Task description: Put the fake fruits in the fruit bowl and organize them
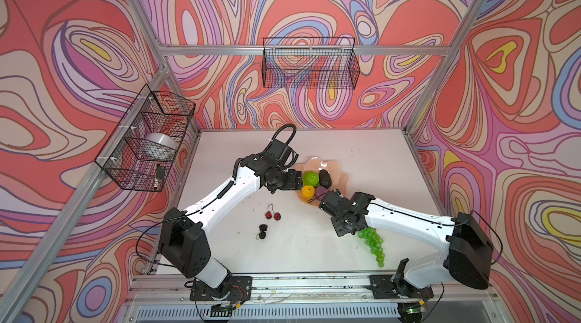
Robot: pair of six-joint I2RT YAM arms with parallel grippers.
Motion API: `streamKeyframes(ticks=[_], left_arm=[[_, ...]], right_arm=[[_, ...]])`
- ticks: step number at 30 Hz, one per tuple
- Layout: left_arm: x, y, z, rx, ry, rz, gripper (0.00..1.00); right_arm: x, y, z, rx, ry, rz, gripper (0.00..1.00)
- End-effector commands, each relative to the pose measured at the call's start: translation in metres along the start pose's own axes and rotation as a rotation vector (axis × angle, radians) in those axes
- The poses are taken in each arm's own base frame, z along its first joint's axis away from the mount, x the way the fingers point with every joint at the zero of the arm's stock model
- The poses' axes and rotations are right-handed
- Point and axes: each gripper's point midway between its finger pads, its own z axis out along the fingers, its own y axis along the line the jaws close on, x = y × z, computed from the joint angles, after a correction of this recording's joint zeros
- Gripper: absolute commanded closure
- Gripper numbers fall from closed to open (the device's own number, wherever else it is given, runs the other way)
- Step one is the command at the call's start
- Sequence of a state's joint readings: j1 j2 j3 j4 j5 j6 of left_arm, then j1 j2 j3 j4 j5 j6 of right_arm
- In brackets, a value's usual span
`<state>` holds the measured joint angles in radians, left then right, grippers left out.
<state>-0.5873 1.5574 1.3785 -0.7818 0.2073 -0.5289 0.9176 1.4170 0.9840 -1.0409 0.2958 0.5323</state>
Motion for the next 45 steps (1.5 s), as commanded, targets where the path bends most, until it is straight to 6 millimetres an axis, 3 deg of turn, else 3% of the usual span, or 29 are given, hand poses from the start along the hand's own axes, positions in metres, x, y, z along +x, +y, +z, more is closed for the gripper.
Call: streamKeyframes(ticks=[1,14,20,28,35,39,45], left_arm=[[0.004,0.001,-0.002,0.010,0.011,-0.032,0.17],[0.004,-0.003,-0.011,0.019,0.017,-0.041,0.17],[0.003,-0.003,-0.018,0.011,0.009,-0.029,0.17],[0.003,-0.004,-0.022,0.020,0.002,-0.027,0.17],[0.003,-0.007,-0.021,0.031,0.015,-0.007,0.17],[0.005,-0.008,-0.020,0.041,0.021,-0.006,0.17],[0.006,-0.008,-0.023,0.044,0.015,-0.012,0.17]], right_arm=[[0.008,0.008,0.011,-0.036,0.043,-0.055,0.29],[-0.021,-0.004,0.036,0.115,0.053,-0.027,0.29],[-0.029,0.005,0.047,0.084,0.038,-0.022,0.30],[-0.021,-0.025,0.053,0.253,0.077,0.067,0.41],[-0.027,-0.011,0.045,0.088,-0.067,0.185,0.43],[-0.017,-0.005,0.045,0.006,-0.086,0.205,0.43],[-0.013,0.019,0.035,-0.186,-0.121,0.213,0.43]])
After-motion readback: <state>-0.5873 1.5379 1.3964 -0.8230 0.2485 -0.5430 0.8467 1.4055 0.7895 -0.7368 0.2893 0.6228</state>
